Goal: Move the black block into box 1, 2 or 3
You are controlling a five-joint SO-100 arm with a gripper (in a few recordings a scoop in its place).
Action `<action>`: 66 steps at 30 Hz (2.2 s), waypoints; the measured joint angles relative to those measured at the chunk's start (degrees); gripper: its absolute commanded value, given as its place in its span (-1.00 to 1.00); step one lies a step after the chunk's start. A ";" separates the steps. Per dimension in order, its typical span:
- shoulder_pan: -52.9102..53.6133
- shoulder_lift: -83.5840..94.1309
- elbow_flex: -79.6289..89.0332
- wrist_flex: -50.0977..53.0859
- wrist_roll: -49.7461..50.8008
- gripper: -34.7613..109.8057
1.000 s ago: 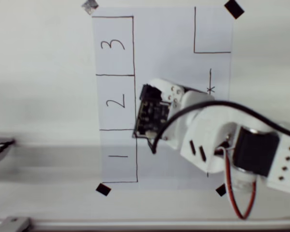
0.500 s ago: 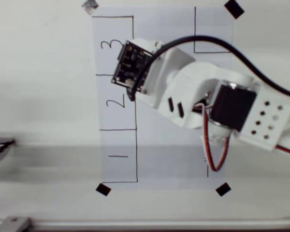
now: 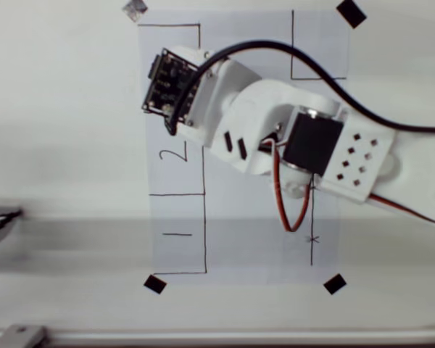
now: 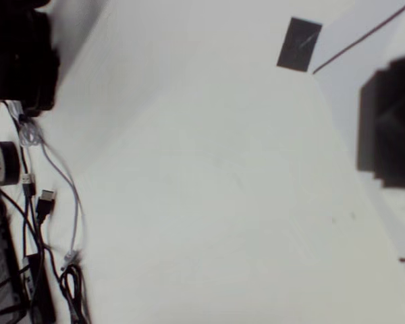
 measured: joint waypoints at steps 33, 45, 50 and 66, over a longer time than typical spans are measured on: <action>0.00 -6.94 -4.75 -0.88 -2.64 -0.31; 0.00 -6.94 -5.27 -0.88 -1.41 -0.23; 0.00 -6.94 -5.27 -0.88 0.09 -0.20; -3.34 18.54 20.74 -1.05 5.45 -0.20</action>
